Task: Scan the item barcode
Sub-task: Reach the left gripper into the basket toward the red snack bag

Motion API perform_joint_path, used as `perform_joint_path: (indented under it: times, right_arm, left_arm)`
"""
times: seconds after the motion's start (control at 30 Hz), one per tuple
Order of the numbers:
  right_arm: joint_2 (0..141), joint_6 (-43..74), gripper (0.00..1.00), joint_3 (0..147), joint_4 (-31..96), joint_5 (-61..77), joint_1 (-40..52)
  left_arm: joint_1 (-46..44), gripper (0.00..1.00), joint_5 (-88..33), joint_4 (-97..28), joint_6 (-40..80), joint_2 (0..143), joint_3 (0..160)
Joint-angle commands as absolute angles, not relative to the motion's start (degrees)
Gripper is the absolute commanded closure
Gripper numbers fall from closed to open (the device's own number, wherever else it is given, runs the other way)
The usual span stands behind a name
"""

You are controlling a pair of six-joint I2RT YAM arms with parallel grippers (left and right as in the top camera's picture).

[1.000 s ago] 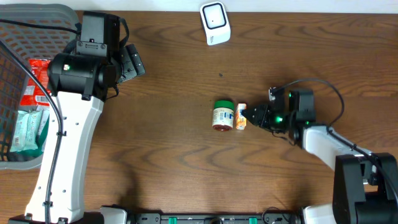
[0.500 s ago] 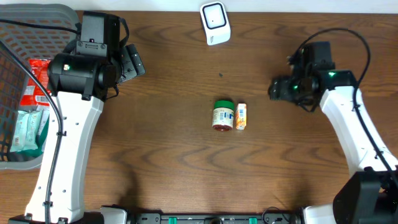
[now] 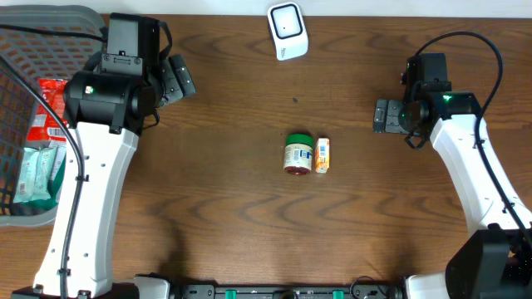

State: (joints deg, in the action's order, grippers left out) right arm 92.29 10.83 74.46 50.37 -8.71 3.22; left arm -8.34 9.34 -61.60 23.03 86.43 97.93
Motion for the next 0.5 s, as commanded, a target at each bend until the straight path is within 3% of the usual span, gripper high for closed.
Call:
perform_joint_path:
  times: [0.0, 0.3, 0.43, 0.47]
  right_arm:
    - [91.72, 10.02, 0.01, 75.05, 50.57, -10.0, 2.98]
    - [91.72, 10.02, 0.01, 75.05, 50.57, -10.0, 3.07]
    - [91.72, 10.02, 0.01, 75.05, 50.57, -10.0, 3.09]
    - [91.72, 10.02, 0.01, 75.05, 50.57, -10.0, 3.09]
  left_arm:
    - [-8.14, 0.28, 10.17, -60.49, 20.84, 85.41, 98.7]
    - [3.88, 0.25, 25.93, -54.33, 7.44, 82.59, 110.74]
    - [12.21, 0.01, 26.85, -53.28, 7.53, 83.61, 110.69]
    - [13.85, 0.0, 26.85, -54.02, 7.51, 83.88, 110.69]
